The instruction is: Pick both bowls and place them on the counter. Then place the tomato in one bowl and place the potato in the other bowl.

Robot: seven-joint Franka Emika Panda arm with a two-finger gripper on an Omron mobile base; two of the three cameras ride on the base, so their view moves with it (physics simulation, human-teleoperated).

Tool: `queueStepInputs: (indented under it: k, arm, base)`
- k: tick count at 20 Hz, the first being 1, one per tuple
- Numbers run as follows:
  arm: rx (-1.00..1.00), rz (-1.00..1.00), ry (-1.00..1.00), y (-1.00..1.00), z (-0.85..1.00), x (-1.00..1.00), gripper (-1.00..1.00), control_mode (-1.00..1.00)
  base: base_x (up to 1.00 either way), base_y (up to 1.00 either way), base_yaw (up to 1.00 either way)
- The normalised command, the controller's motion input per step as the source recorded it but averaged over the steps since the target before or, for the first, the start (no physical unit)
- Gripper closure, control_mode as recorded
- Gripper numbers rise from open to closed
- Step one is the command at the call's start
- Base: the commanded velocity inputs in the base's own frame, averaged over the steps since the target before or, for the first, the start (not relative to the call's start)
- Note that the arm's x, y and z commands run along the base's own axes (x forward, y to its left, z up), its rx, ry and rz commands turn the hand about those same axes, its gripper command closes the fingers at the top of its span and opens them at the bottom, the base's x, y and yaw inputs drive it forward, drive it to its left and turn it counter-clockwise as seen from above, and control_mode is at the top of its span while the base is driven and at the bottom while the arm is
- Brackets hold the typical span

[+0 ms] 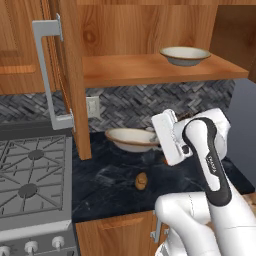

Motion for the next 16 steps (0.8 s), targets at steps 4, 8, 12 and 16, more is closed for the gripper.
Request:
queueStepInputs:
  k: [4, 8, 12, 16]
  arm:
    - [0.0, 0.0, 0.04, 0.14, -0.31, 0.71, 1.0, -1.0]
    - [0.0, 0.0, 0.03, 0.11, -0.37, 0.63, 1.0, -1.0]
    - [0.0, 0.0, 0.02, 0.12, -0.42, 0.56, 1.0, -1.0]
    - [0.0, 0.01, 0.0, 0.1, -0.3, 0.52, 1.0, -1.0]
  base:
    - [0.0, 0.0, 0.0]
    - [0.0, 0.0, 0.0]
    - [0.0, 0.0, 0.0]
    - [0.0, 0.0, 0.0]
